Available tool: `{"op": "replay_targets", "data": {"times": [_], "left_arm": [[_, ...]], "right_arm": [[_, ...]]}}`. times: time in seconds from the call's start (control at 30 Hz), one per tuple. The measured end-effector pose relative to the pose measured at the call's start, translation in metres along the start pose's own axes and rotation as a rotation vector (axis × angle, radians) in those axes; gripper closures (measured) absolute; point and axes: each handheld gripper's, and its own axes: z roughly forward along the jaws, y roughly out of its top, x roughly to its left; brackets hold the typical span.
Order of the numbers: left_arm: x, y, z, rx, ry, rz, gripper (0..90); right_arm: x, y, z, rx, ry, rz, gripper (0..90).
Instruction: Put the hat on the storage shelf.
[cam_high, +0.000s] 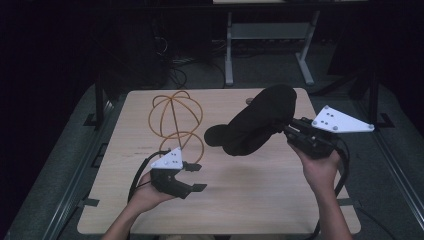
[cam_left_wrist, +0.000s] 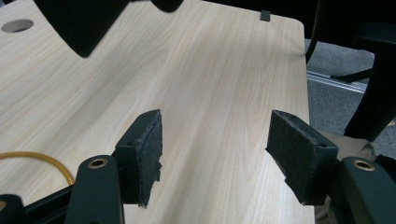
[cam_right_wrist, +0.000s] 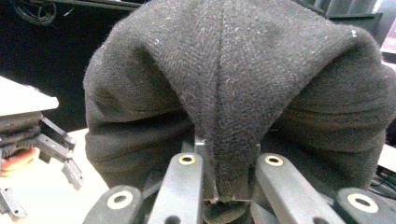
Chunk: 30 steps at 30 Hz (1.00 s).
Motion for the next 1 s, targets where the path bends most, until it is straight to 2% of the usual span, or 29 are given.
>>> {"op": "replay_targets", "data": {"times": [0.2,0.47,0.6,0.93,1.0], "left_arm": [[0.001,-0.009,-0.002,-0.003,0.006,-0.016,35.3],[0.001,-0.013,-0.001,-0.012,0.009,-0.013,35.3],[0.001,-0.015,0.0,-0.008,0.011,-0.004,35.3],[0.004,-0.02,0.0,-0.007,0.009,-0.025,35.3],[0.006,-0.02,0.0,0.003,0.008,-0.019,35.3]], "right_arm": [[0.003,0.012,0.01,0.021,0.026,-0.013,84.5],[0.007,0.031,0.026,0.055,0.072,-0.042,84.3],[0.007,0.037,0.032,0.055,0.089,-0.042,84.3],[0.01,0.059,0.063,0.096,0.139,-0.076,84.1],[0.011,0.063,0.07,0.109,0.149,-0.082,84.1]]}}
